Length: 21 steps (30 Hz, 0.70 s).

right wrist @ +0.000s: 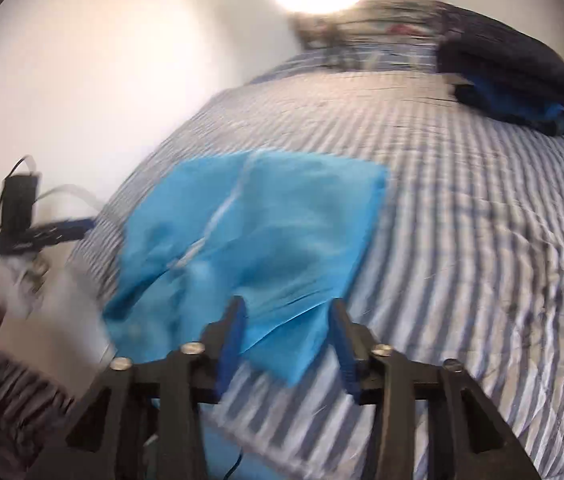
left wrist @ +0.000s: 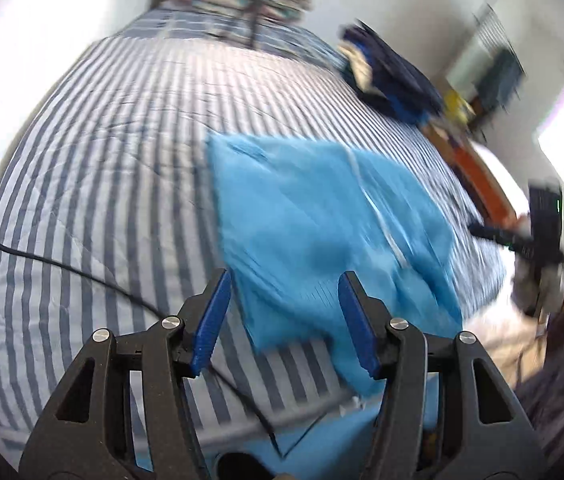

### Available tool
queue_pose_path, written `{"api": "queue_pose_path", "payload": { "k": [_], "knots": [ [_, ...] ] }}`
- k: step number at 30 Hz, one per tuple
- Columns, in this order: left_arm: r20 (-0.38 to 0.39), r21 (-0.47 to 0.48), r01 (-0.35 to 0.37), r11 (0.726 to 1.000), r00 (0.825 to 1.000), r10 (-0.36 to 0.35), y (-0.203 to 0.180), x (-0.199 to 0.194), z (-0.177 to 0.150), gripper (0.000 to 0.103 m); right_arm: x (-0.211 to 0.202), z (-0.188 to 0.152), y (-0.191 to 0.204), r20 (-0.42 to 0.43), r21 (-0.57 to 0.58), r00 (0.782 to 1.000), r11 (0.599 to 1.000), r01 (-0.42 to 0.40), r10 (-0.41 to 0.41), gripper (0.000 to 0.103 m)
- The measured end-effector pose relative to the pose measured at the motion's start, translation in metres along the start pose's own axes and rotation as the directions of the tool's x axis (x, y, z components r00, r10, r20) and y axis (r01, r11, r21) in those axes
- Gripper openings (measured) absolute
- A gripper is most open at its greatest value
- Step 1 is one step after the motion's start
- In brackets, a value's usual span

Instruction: Fold large clothes

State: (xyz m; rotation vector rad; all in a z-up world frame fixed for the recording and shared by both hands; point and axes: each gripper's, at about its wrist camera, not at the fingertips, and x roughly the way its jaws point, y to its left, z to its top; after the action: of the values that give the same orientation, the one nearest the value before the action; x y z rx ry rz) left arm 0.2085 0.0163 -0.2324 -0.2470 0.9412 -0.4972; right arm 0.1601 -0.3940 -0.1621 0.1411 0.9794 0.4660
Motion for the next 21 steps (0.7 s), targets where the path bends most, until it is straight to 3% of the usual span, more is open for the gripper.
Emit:
{"api": "queue_pose_path", "payload": {
  "k": [2, 5, 7, 11, 14, 18, 21],
  "knots": [
    [0.007, -0.043, 0.017, 0.999, 1.000, -0.017, 0.008, 0.013, 0.012, 0.050, 0.007, 0.008, -0.006, 0.047, 0.041, 0.999, 0.999, -0.008, 0.006, 0.031],
    [-0.013, -0.049, -0.019, 0.999, 1.000, 0.018, 0.015, 0.037, 0.025, 0.048, 0.019, 0.014, -0.004, 0.060, 0.035, 0.998, 0.999, 0.029, -0.031, 0.030],
    [-0.047, -0.071, -0.035, 0.997, 0.998, 0.031, 0.022, 0.050, 0.026, 0.043, 0.035, 0.014, -0.001, 0.021, 0.006, 0.997, 0.997, 0.078, -0.078, 0.026],
    [-0.123, -0.071, -0.091, 0.993, 0.989, 0.082, 0.034, 0.074, 0.009, 0.042, 0.068, -0.004, -0.008, -0.116, -0.040, 0.986, 0.992, 0.120, -0.123, 0.020],
    [-0.122, -0.080, -0.070, 0.994, 0.991, 0.060, 0.040, 0.072, 0.002, 0.042, 0.061, -0.004, -0.010, -0.123, -0.059, 0.985, 0.992, 0.116, -0.122, 0.020],
    [-0.084, -0.086, -0.033, 0.996, 0.996, 0.026, 0.043, 0.055, 0.009, 0.042, 0.032, 0.027, -0.010, -0.022, -0.058, 0.997, 0.996, 0.069, -0.070, 0.020],
    [-0.049, -0.126, 0.009, 0.992, 0.999, -0.016, 0.049, 0.045, 0.019, 0.042, 0.033, 0.061, -0.004, 0.049, -0.058, 0.996, 0.996, 0.073, -0.070, 0.025]
  ]
}}
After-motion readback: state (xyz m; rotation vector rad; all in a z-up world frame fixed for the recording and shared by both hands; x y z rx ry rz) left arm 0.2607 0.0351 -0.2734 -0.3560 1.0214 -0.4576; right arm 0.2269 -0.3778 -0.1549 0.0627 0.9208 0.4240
